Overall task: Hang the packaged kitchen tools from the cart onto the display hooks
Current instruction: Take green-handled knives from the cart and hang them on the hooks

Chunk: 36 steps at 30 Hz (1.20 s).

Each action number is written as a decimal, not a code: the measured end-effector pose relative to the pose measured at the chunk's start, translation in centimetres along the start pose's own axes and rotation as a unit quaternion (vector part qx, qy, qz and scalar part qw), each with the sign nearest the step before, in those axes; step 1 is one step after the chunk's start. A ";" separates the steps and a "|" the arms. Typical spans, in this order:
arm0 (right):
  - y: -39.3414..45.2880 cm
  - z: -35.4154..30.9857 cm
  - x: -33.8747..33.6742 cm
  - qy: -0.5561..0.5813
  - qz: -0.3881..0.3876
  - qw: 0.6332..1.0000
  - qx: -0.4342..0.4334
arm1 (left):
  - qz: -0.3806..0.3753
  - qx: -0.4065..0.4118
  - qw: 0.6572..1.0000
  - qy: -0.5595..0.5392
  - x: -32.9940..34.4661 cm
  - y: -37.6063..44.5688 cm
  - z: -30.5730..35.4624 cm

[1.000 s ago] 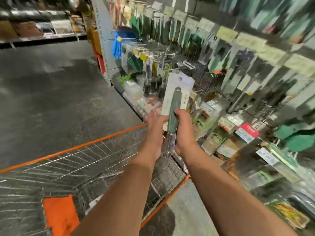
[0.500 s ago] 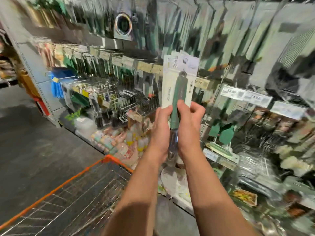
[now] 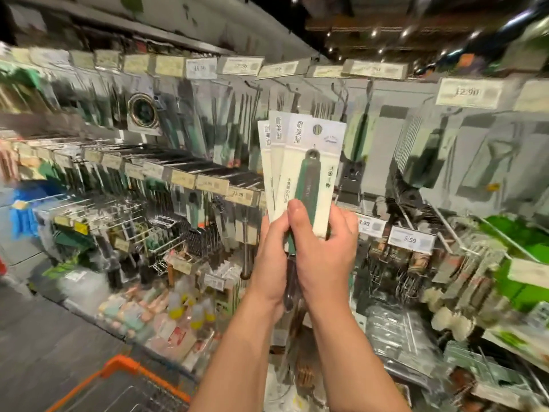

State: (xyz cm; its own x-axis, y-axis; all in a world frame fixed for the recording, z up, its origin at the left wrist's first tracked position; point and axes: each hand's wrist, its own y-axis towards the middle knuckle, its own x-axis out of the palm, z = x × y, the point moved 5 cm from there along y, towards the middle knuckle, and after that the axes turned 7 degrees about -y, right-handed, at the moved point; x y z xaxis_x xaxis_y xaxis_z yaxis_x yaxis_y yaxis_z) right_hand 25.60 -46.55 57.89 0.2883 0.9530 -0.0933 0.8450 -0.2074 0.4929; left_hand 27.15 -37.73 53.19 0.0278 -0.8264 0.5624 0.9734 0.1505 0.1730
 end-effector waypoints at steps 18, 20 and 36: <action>7.6 4.7 -1.2 0.122 -0.021 0.991 0.042 | 0.015 0.085 0.996 -0.002 4.8 6.2 -1.2; 8.6 5.2 -0.8 0.130 -0.051 0.989 0.049 | 0.013 0.076 0.997 -0.001 4.1 7.5 -1.4; 16.1 3.2 2.1 -0.033 0.037 0.998 -0.028 | 0.004 0.034 0.998 -0.046 -1.3 15.6 2.0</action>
State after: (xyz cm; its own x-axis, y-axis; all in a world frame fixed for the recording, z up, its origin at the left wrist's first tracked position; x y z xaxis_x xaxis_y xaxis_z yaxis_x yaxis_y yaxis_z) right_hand 41.23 -48.57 62.87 0.3793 0.9185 -0.1118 0.7945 -0.2613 0.5482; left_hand 41.86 -33.26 56.78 0.0106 -0.7722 0.6353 0.9557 0.1947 0.2208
